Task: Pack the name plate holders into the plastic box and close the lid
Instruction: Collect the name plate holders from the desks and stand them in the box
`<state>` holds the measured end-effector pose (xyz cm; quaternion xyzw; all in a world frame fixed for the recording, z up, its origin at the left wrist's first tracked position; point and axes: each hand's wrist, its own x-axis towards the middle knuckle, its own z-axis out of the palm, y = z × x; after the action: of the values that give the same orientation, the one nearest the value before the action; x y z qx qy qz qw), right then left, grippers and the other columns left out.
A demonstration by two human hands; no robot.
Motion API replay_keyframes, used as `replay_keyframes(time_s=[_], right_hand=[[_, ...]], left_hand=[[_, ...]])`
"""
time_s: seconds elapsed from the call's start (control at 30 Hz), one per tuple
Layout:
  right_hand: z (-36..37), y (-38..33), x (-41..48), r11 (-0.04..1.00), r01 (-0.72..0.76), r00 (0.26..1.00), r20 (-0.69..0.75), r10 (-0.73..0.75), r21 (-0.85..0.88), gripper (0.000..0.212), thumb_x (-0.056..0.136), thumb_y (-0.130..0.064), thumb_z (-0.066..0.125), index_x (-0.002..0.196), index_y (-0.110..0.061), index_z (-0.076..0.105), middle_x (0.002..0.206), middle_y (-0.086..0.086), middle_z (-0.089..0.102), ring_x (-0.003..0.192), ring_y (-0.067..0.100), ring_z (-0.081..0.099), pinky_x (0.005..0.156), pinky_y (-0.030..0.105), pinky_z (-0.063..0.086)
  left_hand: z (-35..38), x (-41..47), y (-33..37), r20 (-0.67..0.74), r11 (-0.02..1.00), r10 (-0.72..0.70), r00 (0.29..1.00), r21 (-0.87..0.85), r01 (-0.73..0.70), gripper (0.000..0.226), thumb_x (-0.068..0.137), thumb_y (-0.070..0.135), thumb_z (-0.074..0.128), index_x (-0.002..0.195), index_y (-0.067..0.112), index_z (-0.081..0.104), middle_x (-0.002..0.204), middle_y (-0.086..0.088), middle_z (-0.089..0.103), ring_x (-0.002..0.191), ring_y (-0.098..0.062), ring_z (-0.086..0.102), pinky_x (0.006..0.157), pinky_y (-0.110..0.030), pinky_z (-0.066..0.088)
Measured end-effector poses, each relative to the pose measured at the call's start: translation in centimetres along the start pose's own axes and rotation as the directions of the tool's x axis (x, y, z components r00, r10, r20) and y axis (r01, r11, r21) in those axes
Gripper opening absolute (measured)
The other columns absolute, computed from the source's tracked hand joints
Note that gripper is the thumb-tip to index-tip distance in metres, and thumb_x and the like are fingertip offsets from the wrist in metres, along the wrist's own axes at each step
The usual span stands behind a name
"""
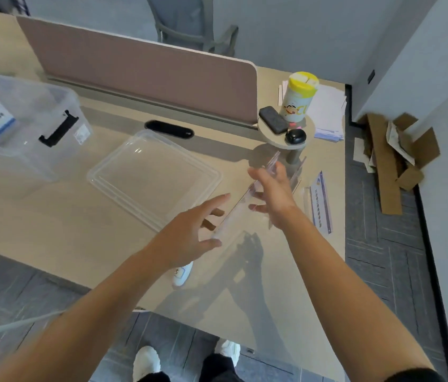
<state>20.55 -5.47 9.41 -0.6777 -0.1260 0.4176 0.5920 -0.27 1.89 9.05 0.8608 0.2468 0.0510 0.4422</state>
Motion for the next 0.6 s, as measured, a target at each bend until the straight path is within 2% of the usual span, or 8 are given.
replay_keyframes(time_s=[0.1,0.23,0.33,0.4,0.47,0.53,0.57,0.6], right_hand=[[2.5,-2.1,-0.8,1.0,0.017,0.99,0.139,-0.019,0.012,0.076,0.066,-0.048,0.071,0.136,-0.04,0.041,0.129,-0.005,0.053,0.113,0.037,0.058,0.078,0.049,0.058],[7.1,-4.1,-1.7,0.996,0.012,0.953,0.301,-0.04,0.094,0.08,0.058,-0.049,0.069,0.134,-0.036,0.045,0.141,0.01,0.044,0.109,0.04,0.06,0.079,0.05,0.057],[11.9,-5.1,-3.5,0.993,0.047,0.922,0.377,-0.085,0.109,0.087,0.068,-0.044,0.064,0.147,-0.024,0.034,0.133,0.014,0.05,0.111,0.038,0.061,0.092,0.054,0.053],[15.3,-5.9,-4.9,0.993,0.095,0.913,0.39,-0.117,0.077,0.081,0.077,-0.044,0.055,0.151,-0.021,0.03,0.132,0.012,0.053,0.118,0.038,0.058,0.093,0.048,0.053],[18.6,-6.7,-6.1,0.989,0.149,0.901,0.409,-0.145,0.022,0.072,0.08,-0.048,0.052,0.146,-0.022,0.038,0.126,0.005,0.059,0.115,0.029,0.062,0.091,0.043,0.052],[21.9,-7.5,-7.1,0.979,0.201,0.868,0.47,-0.16,-0.038,0.052,0.089,-0.052,0.048,0.133,-0.026,0.05,0.109,-0.01,0.071,0.099,0.011,0.07,0.089,0.04,0.049],[23.6,-7.9,-7.7,0.974,0.218,0.858,0.486,-0.164,-0.056,0.051,0.091,-0.053,0.048,0.135,-0.026,0.049,0.102,-0.014,0.073,0.092,0.006,0.072,0.087,0.039,0.048],[25.2,-8.2,-8.0,0.971,0.233,0.855,0.489,-0.173,-0.063,0.063,0.088,-0.055,0.052,0.143,-0.025,0.043,0.103,-0.013,0.072,0.089,0.006,0.073,0.085,0.038,0.05]], left_hand=[[-2.2,-1.6,-1.7,-0.041,0.996,-0.048,0.998,-0.083,0.045,0.098,0.072,0.029,0.086,0.13,0.075,0.022,0.132,0.021,0.048,0.115,0.002,0.05,0.099,-0.027,0.045],[-5.5,-3.9,-3.5,-0.008,0.944,-0.102,0.995,-0.315,0.095,0.097,0.066,0.027,0.092,0.125,0.076,0.033,0.136,0.02,0.048,0.117,-0.006,0.057,0.102,-0.034,0.048],[-8.2,-6.3,-4.8,0.013,0.864,-0.01,1.0,-0.504,0.015,0.09,0.07,0.005,0.087,0.133,0.054,0.047,0.132,0.009,0.058,0.114,-0.015,0.064,0.093,-0.034,0.055],[-10.2,-8.0,-5.8,-0.012,0.841,0.024,1.0,-0.541,-0.027,0.082,0.075,-0.006,0.08,0.134,0.041,0.051,0.128,0.005,0.063,0.114,-0.011,0.064,0.089,-0.026,0.055],[-12.3,-9.6,-7.1,-0.033,0.821,0.034,0.999,-0.568,-0.047,0.079,0.076,-0.008,0.078,0.133,0.041,0.053,0.126,0.01,0.066,0.116,-0.007,0.063,0.09,-0.025,0.055],[-14.5,-11.2,-8.6,-0.046,0.805,0.038,0.998,-0.59,-0.058,0.08,0.077,-0.008,0.077,0.134,0.043,0.052,0.125,0.021,0.065,0.118,-0.004,0.061,0.091,-0.025,0.055],[-15.4,-12.0,-9.3,-0.054,0.793,0.034,0.998,-0.606,-0.06,0.081,0.077,-0.008,0.076,0.134,0.043,0.051,0.125,0.022,0.065,0.118,-0.002,0.061,0.089,-0.023,0.055],[-16.4,-12.7,-10.0,-0.065,0.778,0.027,0.998,-0.625,-0.062,0.081,0.078,-0.01,0.075,0.135,0.042,0.051,0.125,0.018,0.066,0.116,-0.003,0.062,0.088,-0.022,0.055]])
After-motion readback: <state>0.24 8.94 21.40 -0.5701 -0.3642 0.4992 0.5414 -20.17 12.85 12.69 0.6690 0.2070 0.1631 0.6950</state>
